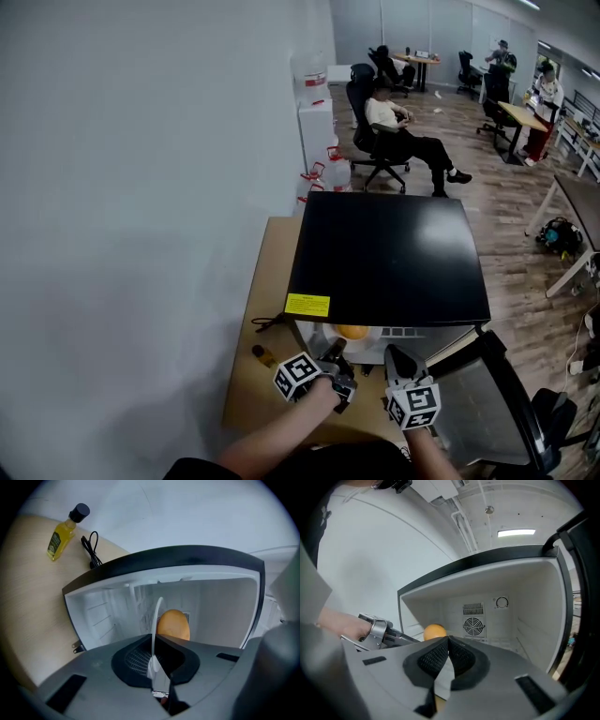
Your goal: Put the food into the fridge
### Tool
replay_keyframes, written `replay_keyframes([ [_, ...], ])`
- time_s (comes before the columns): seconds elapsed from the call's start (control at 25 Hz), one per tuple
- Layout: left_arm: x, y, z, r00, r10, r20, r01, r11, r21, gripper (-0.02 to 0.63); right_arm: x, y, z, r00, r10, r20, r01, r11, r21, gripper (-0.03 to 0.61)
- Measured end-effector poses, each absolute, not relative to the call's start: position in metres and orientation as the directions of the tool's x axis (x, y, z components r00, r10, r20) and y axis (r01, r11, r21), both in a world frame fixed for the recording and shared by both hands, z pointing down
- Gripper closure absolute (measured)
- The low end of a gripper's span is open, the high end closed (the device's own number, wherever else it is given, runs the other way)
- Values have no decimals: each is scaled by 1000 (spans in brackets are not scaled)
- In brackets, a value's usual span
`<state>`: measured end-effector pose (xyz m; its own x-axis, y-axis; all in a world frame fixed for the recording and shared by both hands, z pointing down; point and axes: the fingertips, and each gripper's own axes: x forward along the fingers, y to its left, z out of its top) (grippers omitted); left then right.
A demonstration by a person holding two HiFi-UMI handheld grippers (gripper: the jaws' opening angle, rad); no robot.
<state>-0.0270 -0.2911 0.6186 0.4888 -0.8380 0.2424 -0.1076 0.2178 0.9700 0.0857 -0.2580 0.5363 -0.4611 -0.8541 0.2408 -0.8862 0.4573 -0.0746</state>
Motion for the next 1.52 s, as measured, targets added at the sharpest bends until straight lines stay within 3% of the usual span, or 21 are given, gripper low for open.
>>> replay_keyframes([
  [0.8,-28,-348,628,424,-861,282,-173,228,958,594,100,-291,546,-485,-835,259,-873,479,-92,518],
  [1.36,-28,-352,631,393,-838,379,-190,329,925,594,105,-288,546,-491,-833,254,-871,480,-107,518],
  [1.52,-32,-356,629,358,-851,384,-261,304,916,591,106,-285,546,-491,-834,251,-871,478,-115,518],
])
